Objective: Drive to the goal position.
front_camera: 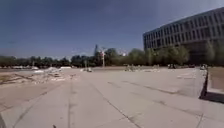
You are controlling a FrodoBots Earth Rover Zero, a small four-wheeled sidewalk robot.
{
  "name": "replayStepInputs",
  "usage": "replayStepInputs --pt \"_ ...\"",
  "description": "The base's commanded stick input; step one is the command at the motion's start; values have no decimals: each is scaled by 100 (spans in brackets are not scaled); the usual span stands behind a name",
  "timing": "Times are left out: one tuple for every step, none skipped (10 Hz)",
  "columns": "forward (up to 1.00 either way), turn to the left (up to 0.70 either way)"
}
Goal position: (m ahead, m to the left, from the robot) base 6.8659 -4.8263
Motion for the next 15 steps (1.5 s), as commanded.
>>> replayStepInputs --pt "70 -33" --pt "70 1" --pt "70 1" --pt "70 1" --pt "70 1" --pt "70 1" --pt "70 1" --pt "70 1" --pt "70 1" --pt "70 1" --pt "70 1" --pt "70 1" --pt "70 1" --pt "70 1" --pt "70 1"
